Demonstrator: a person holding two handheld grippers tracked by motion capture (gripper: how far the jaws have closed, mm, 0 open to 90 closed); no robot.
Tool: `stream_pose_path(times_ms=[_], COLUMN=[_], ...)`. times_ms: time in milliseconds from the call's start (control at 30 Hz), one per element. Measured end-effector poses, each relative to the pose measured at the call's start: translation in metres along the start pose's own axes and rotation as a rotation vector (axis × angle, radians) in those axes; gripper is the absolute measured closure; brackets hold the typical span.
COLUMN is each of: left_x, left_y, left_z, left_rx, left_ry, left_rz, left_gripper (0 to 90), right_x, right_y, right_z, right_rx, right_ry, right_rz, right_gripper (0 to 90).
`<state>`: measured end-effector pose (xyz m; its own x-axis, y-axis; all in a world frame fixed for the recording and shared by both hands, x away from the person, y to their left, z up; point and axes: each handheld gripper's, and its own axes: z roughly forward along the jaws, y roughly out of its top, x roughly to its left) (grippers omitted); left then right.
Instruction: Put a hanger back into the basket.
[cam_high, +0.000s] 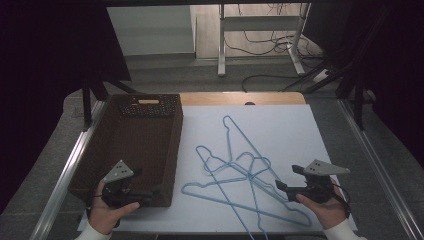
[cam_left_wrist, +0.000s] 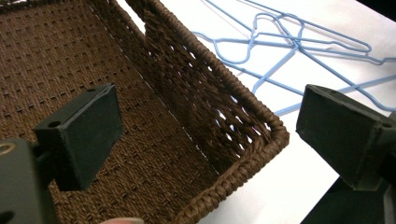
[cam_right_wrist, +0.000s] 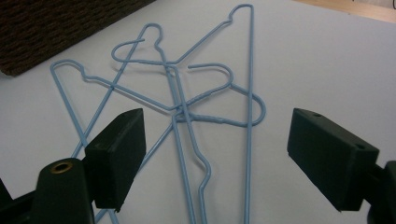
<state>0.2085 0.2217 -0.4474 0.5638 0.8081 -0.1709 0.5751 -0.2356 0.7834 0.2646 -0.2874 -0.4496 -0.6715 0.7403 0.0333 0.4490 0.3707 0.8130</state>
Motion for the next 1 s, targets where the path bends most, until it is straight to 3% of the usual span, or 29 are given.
stream_pose_path(times_ms=[367,700,1000], left_x=[-0.004,-0.004,0.001], left_y=[0.000,0.000,-0.002], left_z=[0.000,-0.002,0.003], left_rx=[-0.005,-0.002,0.010], left_ry=[-0.008,-0.009,-0.007], left_rz=[0.016,0.022,0.012], left_gripper=[7.5,8.2,8.6], right_x=[0.006,0.011,0.012], right_y=[0.002,0.004,0.011], right_z=[-0.001,0.000,0.011], right_rx=[0.021,0.044,0.086], right_ry=[-0.010,-0.003,0.012], right_rz=[0.003,-0.011,-0.015], right_gripper=[13.7,14.6,14.7])
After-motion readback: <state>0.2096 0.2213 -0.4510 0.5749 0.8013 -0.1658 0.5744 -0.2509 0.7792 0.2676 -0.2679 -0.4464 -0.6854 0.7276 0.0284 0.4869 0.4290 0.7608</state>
